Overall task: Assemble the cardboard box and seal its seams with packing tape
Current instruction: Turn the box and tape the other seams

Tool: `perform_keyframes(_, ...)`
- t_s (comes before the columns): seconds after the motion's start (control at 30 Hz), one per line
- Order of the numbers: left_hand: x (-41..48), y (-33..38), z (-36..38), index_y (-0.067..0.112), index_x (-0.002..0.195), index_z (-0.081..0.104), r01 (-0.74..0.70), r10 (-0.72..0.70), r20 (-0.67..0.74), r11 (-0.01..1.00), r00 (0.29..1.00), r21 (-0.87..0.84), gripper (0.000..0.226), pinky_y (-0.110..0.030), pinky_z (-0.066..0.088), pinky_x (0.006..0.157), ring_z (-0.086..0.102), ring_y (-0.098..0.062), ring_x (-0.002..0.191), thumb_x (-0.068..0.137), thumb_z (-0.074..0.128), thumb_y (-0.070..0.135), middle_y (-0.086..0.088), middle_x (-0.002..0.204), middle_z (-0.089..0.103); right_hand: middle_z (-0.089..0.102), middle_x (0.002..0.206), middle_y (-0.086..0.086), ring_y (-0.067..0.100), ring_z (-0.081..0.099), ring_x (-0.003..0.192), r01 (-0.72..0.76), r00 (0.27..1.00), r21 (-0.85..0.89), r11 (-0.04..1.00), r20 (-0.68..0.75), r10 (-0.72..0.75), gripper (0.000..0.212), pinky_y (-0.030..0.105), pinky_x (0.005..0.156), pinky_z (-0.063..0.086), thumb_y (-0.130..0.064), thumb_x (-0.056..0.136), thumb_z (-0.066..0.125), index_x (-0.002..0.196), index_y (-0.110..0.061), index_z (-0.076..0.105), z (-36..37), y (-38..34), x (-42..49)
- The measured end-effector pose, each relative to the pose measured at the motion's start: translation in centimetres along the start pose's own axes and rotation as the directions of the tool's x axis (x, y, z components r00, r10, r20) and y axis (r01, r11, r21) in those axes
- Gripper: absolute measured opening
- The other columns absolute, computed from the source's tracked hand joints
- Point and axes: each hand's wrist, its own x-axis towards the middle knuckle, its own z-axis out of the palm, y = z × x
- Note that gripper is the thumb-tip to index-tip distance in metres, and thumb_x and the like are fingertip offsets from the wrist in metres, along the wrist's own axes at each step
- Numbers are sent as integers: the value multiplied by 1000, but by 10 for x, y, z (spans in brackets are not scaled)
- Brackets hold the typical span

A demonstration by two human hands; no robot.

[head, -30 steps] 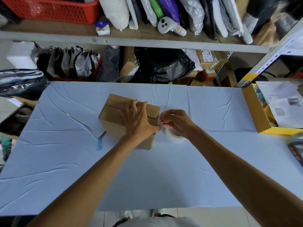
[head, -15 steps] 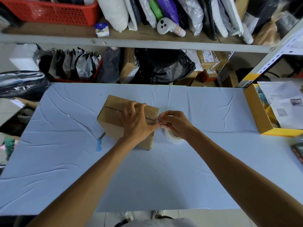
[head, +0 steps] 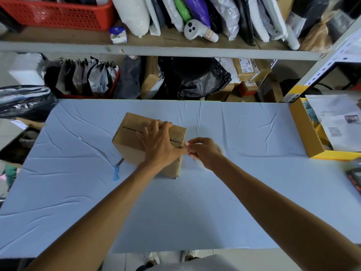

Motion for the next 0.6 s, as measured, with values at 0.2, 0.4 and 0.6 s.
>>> perform_keyframes(0.2, -3, -1, -2, 26, 120, 49, -10, 9, -35, 1000, 999, -3, 75, -57, 29, 103, 35, -31, 119, 58, 62, 67, -4, 126, 42, 59, 68, 9, 12, 57, 58, -80, 995, 190, 979, 73, 67, 18, 18, 51, 49, -4, 93, 58, 75, -6, 57, 4, 8, 5)
perform_keyframes(0.4, -3, 7, -3, 26, 115, 48, 44, -42, -36, 997, 998, 59, 68, -59, 31, 100, 38, -32, 114, 62, 66, 65, -2, 122, 44, 58, 67, 11, 17, 57, 59, -8, 996, 242, 970, 87, -14, 18, 22, 58, 52, -9, 91, 62, 74, -4, 58, 9, -5, 7)
perform_keyframes(0.6, 11, -1, -17, 29, 127, 55, -14, 13, 92, 1000, 996, 7, 69, -54, 36, 101, 41, -30, 121, 69, 66, 64, 1, 126, 46, 60, 70, 13, 18, 60, 64, -48, 991, 46, 998, 127, 42, 17, 22, 62, 55, 3, 90, 59, 75, -4, 56, 3, 13, -5)
